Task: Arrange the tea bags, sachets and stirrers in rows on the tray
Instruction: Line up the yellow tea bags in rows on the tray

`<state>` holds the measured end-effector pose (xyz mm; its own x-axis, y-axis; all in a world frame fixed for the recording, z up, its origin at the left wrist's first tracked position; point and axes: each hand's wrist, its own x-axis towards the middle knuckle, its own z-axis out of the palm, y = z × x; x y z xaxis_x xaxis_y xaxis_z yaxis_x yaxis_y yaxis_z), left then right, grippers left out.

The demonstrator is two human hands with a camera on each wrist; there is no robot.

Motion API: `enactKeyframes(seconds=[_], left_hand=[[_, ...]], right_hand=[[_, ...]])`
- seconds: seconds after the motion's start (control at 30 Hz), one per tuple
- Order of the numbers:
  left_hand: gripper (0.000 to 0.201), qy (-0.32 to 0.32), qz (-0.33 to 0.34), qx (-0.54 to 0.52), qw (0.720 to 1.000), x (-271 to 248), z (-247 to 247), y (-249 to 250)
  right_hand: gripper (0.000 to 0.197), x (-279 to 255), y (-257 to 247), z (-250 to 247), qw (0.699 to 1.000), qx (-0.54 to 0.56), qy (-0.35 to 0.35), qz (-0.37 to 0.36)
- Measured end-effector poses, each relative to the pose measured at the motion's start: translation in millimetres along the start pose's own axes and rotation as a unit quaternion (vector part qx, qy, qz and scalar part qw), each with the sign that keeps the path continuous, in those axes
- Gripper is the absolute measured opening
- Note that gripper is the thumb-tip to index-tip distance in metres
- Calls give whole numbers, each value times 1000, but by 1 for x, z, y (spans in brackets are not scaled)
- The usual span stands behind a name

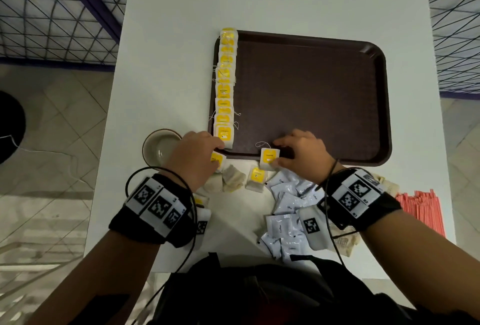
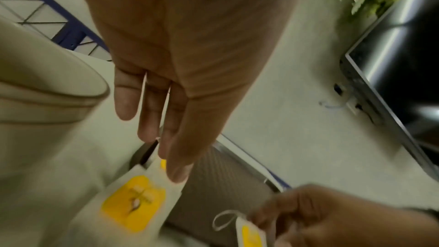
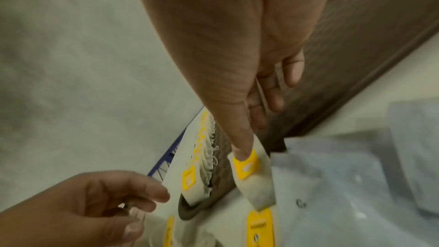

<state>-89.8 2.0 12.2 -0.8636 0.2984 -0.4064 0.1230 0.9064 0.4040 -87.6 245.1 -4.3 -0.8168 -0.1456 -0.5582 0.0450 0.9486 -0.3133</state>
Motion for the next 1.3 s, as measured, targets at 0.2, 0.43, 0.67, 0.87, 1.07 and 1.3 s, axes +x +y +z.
enactKeyframes(seconds=[0.2, 0.43, 0.67, 0.87, 1.07, 1.3], left_hand=[[26, -20, 13, 197, 980, 2, 11, 16], [16, -55, 32, 108, 992, -4, 9, 18], [33, 67, -15, -198, 978, -47, -3, 0], [19, 148, -62, -303, 939, -64, 8, -5], [26, 168, -44, -372, 912, -66, 18, -5], [29, 181, -53, -388, 902, -60, 24, 0]], right_hand=[[19, 5, -12, 17, 999, -14, 36, -34], [5, -19, 7, 15, 980, 92, 104, -145], [10, -42, -25, 20, 960, -12, -5, -278], [5, -20, -55, 56, 946, -59, 70, -312], [12, -17, -42, 49, 961, 102, 45, -253], [6, -48, -28, 9, 930, 315, -24, -189]])
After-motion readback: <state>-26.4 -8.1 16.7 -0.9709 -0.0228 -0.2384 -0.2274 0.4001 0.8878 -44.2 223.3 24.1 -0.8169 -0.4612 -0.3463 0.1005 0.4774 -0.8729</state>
